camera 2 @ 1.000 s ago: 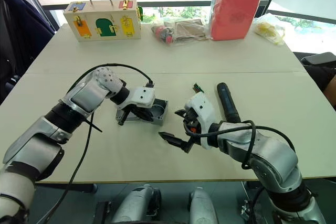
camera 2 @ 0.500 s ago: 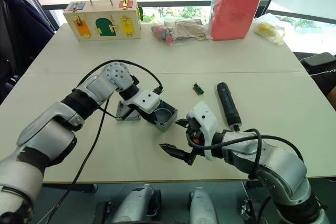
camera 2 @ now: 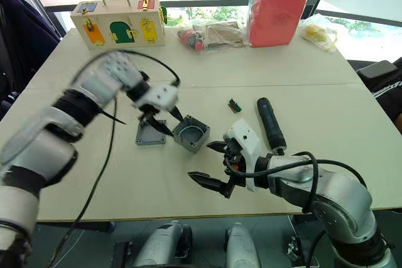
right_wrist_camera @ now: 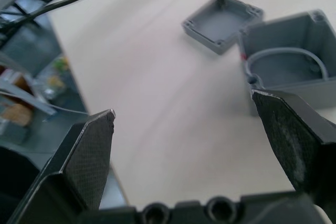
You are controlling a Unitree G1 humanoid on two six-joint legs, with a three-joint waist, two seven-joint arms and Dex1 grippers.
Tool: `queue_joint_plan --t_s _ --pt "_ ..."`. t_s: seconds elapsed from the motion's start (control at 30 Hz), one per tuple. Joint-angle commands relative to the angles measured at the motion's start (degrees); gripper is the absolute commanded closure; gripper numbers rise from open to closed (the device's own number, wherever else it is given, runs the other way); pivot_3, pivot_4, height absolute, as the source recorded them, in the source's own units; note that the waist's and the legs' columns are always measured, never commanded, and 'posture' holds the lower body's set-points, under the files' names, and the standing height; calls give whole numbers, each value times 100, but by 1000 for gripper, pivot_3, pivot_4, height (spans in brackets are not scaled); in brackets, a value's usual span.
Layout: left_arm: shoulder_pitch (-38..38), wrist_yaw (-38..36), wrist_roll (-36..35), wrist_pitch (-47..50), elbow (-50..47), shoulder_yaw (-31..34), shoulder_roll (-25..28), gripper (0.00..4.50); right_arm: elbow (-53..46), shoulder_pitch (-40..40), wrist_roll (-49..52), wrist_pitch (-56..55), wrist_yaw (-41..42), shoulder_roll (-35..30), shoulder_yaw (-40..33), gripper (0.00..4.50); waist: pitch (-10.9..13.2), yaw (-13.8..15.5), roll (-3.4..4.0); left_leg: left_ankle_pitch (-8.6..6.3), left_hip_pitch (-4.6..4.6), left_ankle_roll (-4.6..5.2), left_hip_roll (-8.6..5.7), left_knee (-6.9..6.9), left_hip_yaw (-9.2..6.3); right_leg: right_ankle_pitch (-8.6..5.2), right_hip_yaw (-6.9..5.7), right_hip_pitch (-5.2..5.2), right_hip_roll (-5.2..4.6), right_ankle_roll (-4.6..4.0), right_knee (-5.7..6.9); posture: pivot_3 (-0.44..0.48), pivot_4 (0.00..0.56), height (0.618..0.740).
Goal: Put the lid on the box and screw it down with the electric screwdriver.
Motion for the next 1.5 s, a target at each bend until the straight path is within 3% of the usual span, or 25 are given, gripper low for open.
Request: queue_joint_plan --t_s 0.03,0.2,0.33,0.43,0.6,0.8,1.07,1.17,1.27,1.33,1.5 --pt "165 222 -184 1971 -1127 805 723 1923 126 -521 361 -80 282 -74 -40 0 -1 -13 2 0 0 0 0 0 0 0 0 0 0 1 0 0 150 740" --pt "891 2212 112 4863 -2339 1746 1120 1923 555 -1215 -422 -520 682 -116 577 0 0 23 3 0 4 0 -3 4 -2 -5 -2 5 3 9 10 0 150 740" --pt "1651 3652 48 7470 -3472 2667 699 1923 837 -1350 -1587 -1284 1083 -313 1351 0 1 50 -3 0 4 -1 -10 7 -9 -7 -6 16 2 13 14 0 150 740" --pt "2149 4348 -9 8466 -3960 3192 285 1923 1004 -1278 -2208 -1750 1263 -327 1766 0 1 34 -5 0 4 -1 -15 10 -10 -7 -3 19 2 14 13 0 150 740" --pt "2680 5351 -214 8587 -3910 3556 -129 1923 1184 -1192 -2754 -2126 1378 -126 2085 0 1 4 -6 33 6 -55 -13 9 -14 -7 -2 12 3 13 14 0 150 740" --pt "2762 6205 -400 8587 -3540 3560 -522 1923 1173 -1188 -2947 -2078 1382 80 2037 0 0 54 -6 39 6 -68 -14 4 -18 -7 -1 9 1 12 18 0 150 740" --pt "2937 6755 -491 8587 -3244 3358 -835 1923 964 -1117 -2956 -1786 1220 174 1848 0 0 129 -7 42 6 -75 -15 4 -18 -6 0 7 0 11 18 0 150 740" --pt "2956 6913 -399 8587 -3130 3388 -976 2631 941 -1103 -2972 -1714 1187 194 1794 0 -2 136 -6 43 10 -76 -16 4 -18 -6 0 10 0 10 18 0 150 740" --pt "2941 7073 -264 8585 -3015 3502 -1183 3855 933 -1091 -2989 -1666 1180 203 1755 0 -3 142 -5 42 30 -77 -17 2 -18 -6 0 28 0 10 16 0 150 740" --pt "2961 7172 -183 8572 -2989 3583 -1335 4387 940 -1067 -2992 -1656 1203 180 1713 0 -7 142 -3 42 40 -77 -17 1 -18 -6 -1 37 -1 10 15 0 150 740" --pt "3083 7350 -44 8400 -3153 3791 -1560 4387 1064 -971 -2840 -1579 1251 210 1455 0 -14 162 2 42 44 -77 -18 0 -20 -6 -2 42 -3 10 17 0 150 740"
